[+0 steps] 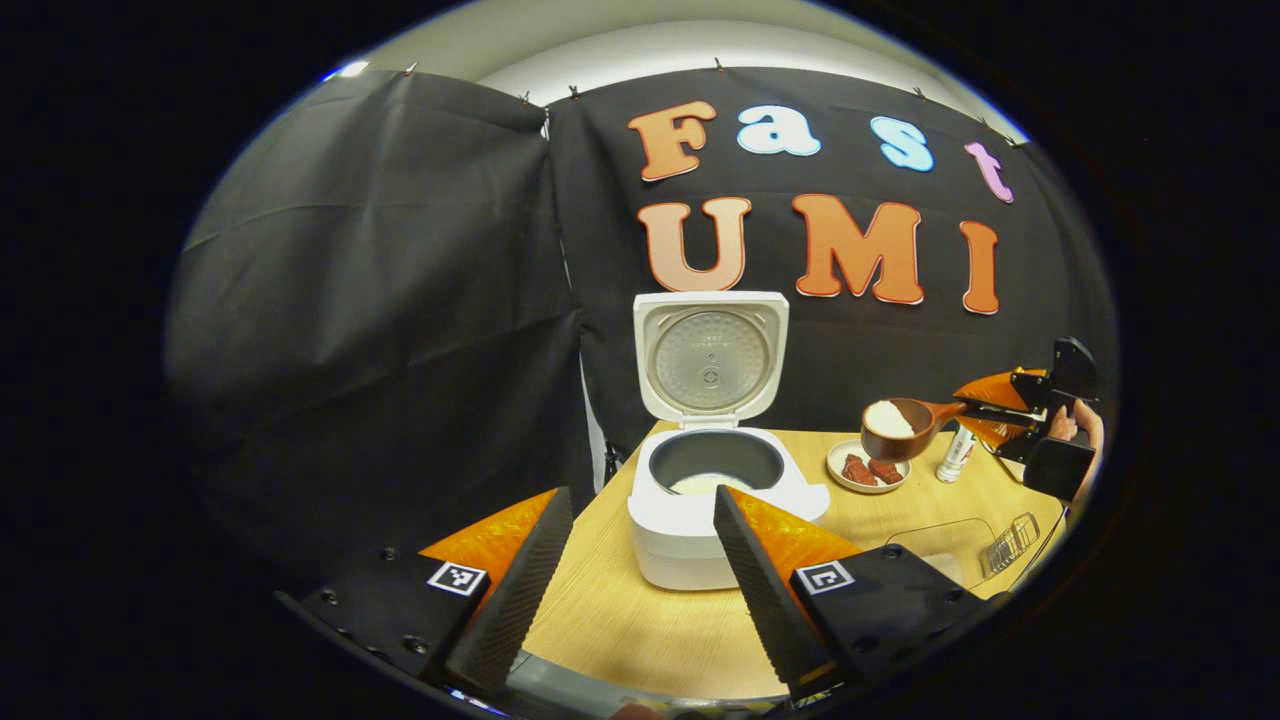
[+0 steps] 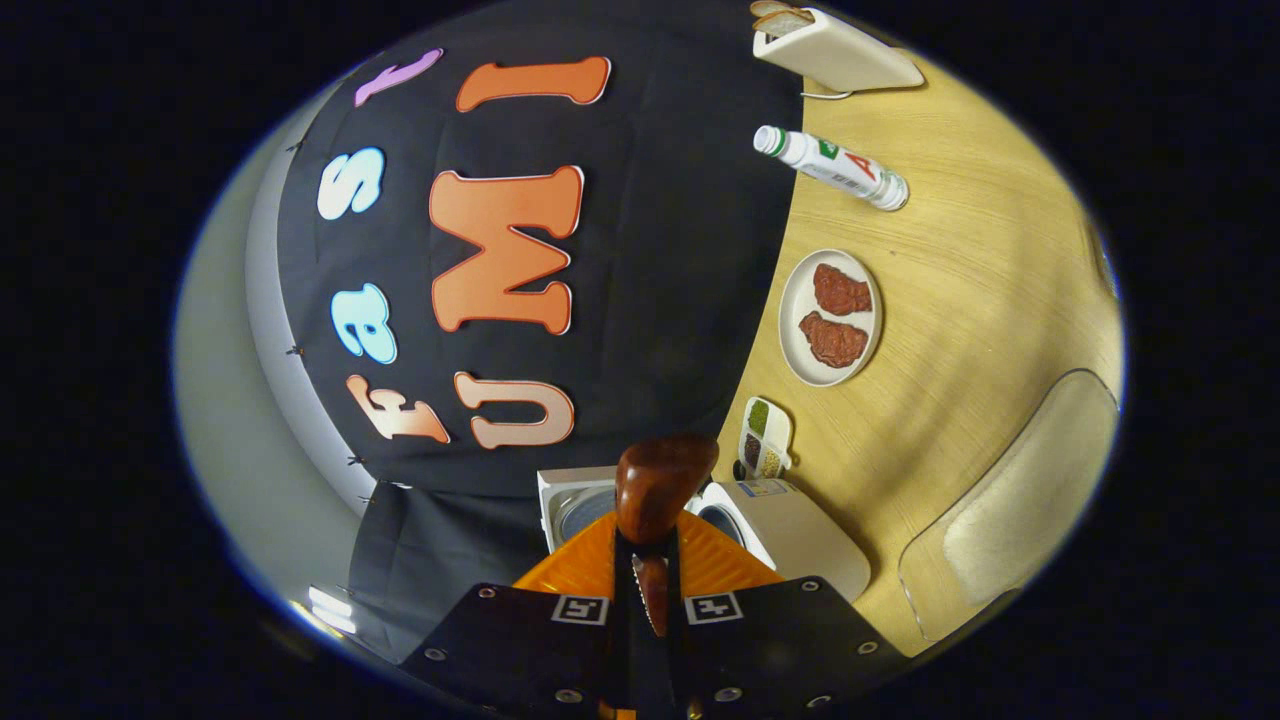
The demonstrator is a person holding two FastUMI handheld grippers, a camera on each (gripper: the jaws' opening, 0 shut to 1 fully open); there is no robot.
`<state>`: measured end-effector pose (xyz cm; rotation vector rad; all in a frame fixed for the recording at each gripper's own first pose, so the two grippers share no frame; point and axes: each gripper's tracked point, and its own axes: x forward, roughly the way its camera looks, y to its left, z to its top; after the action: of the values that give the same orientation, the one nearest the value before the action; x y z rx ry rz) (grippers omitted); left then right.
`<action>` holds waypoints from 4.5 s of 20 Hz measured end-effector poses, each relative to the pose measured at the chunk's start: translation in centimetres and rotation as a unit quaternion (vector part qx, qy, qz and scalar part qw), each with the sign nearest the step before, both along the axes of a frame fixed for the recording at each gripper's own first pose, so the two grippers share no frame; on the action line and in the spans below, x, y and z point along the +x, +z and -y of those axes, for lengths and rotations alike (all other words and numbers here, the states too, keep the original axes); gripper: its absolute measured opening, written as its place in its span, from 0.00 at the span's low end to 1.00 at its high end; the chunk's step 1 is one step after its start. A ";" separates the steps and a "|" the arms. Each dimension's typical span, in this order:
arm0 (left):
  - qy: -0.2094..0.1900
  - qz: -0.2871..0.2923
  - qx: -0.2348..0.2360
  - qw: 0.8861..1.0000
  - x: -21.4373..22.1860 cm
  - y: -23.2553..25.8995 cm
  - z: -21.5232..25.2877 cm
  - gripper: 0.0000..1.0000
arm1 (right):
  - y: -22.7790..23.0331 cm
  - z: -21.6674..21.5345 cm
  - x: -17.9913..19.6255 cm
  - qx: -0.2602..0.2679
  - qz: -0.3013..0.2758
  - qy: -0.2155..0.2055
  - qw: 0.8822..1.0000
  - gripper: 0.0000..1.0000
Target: Close the left gripper, press the button to open the rice cooker; take a wooden spoon from the chopstick holder with the right hand, scoop a spoonful of rice and pour it into the rice cooker, then put the wooden spoon back into the chopstick holder.
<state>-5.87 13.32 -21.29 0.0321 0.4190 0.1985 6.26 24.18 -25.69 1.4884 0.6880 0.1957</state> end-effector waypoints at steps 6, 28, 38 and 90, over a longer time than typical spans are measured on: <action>0.021 -0.004 0.011 1.000 -0.3 -0.6 -2.2 0.97 | 1.2 -7.0 5.7 -0.024 0.027 0.018 0.999 0.14; 0.035 0.026 0.049 0.998 -0.4 0.5 -4.9 0.98 | 0.2 -16.4 12.2 -0.346 0.177 0.100 0.916 0.13; 0.028 0.021 0.048 0.998 -0.6 0.2 -4.5 0.98 | 1.8 -16.0 12.1 -0.431 0.248 0.111 0.861 0.13; -0.070 0.017 0.037 0.997 1.8 0.0 9.3 0.98 | 3.8 12.1 -1.0 -0.497 0.229 0.057 0.835 0.14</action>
<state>-4.11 4.07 -21.28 0.1307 0.3741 0.0773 5.24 12.08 -21.84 0.3629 0.3683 0.2253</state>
